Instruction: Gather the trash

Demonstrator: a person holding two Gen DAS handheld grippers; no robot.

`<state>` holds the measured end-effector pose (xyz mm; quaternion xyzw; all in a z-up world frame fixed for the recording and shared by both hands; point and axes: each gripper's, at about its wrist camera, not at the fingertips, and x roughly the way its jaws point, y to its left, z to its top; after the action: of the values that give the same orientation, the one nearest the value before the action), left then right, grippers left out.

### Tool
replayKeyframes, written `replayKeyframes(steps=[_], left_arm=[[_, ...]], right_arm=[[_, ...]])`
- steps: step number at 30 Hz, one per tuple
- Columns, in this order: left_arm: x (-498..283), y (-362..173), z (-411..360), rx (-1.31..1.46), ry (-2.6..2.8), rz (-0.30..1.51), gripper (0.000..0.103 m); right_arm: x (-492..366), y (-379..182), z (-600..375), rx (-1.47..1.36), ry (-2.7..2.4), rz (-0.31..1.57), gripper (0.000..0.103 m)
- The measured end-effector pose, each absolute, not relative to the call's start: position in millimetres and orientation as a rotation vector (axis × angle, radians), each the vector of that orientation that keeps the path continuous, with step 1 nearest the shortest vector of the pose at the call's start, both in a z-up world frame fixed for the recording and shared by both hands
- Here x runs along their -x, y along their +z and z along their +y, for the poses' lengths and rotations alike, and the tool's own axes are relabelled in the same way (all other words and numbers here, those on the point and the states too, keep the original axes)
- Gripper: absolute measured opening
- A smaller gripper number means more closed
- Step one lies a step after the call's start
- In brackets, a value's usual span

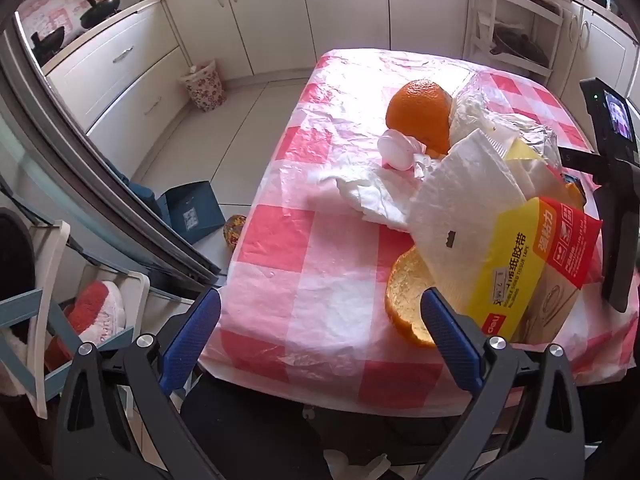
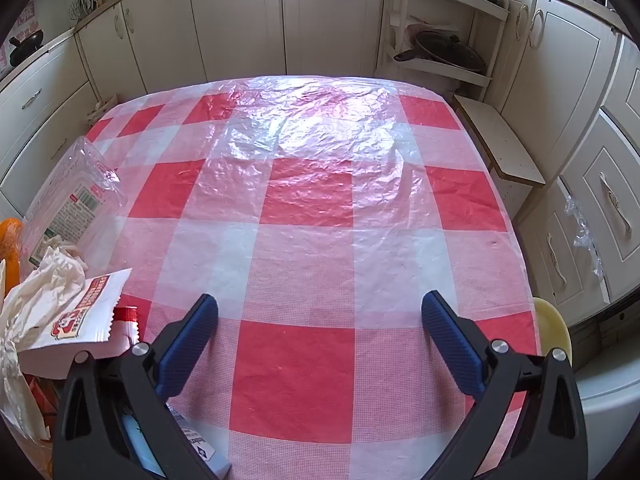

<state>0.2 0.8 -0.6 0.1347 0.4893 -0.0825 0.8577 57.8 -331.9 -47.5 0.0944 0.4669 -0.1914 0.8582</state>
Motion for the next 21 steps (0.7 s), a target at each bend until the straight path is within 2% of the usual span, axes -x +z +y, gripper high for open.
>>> replayKeyframes(steps=[9, 21], left_arm=[[33.4, 15.9, 40.1, -0.167, -0.203, 0.985, 0.097], [38.1, 27.5, 72.8, -0.093, -0.234, 0.988, 0.097]], right_arm=[[-57.5, -48.7, -331.9, -0.198, -0.402, 0.980, 0.097], [-56.6, -51.4, -331.9, -0.203, -0.412, 0.979, 0.097]])
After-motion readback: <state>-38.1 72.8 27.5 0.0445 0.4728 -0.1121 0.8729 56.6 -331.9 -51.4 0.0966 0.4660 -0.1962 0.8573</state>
